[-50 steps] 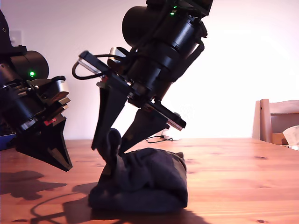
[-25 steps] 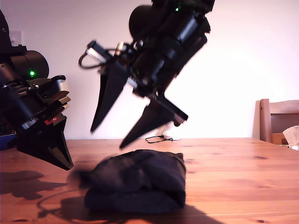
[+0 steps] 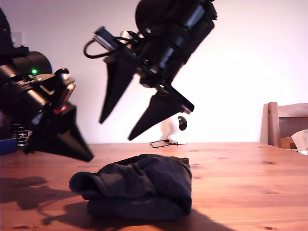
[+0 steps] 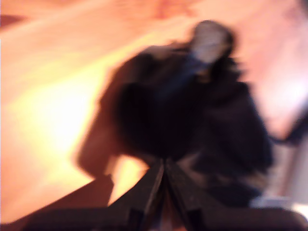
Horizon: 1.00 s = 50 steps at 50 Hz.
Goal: Fold the underwear in front of you. After folding it, place it to the right side.
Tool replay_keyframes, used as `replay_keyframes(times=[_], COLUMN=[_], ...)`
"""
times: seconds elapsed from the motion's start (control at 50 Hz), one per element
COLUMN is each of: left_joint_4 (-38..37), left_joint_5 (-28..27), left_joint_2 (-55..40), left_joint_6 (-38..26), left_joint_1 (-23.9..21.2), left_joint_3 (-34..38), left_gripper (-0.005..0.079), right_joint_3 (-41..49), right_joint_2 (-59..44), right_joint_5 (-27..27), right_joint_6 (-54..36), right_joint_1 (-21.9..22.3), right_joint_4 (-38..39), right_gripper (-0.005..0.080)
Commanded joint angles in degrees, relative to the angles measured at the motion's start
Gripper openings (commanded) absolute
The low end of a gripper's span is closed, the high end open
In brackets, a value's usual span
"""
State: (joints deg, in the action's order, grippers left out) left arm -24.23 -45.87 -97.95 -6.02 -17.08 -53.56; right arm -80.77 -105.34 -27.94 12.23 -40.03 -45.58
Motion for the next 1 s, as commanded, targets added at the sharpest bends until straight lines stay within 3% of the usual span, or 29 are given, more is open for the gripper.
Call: replay_keyframes(times=[0.0,0.06,0.14,0.58,0.98], left_joint_4=[0.2,0.3,0.5,14.4,16.4], left_joint_5=[-1.9,-3.3,-3.4,-2.7,0.3], left_joint_2=[0.6,0.6,0.6,0.0,-5.7], left_joint_6=[0.7,1.5,1.7,9.4,9.0], left_joint_1=[-0.9,-1.7,-3.1,-11.0,-12.8], left_joint_3=[-0.2,-0.2,-0.2,-0.2,-0.2], left_gripper=[-0.0024,-0.0024,-0.0024,-0.0024,-0.0024], right_joint_3=[-0.8,-0.8,-0.8,-0.8,-0.8], right_joint_2=[0.5,0.5,0.5,0.5,0.5], right_joint_5=[0.0,0.0,0.0,0.0,0.0], right_joint_6=[-1.9,-3.8,-5.2,-12.0,-15.7], right_joint_1=[1.4,2.8,4.2,13.0,19.6], right_joint_4=[-0.9,-1.5,-1.9,-1.9,-0.8], right_gripper=[0.0314,0.0206,-0.0025,-0.0013,-0.0013])
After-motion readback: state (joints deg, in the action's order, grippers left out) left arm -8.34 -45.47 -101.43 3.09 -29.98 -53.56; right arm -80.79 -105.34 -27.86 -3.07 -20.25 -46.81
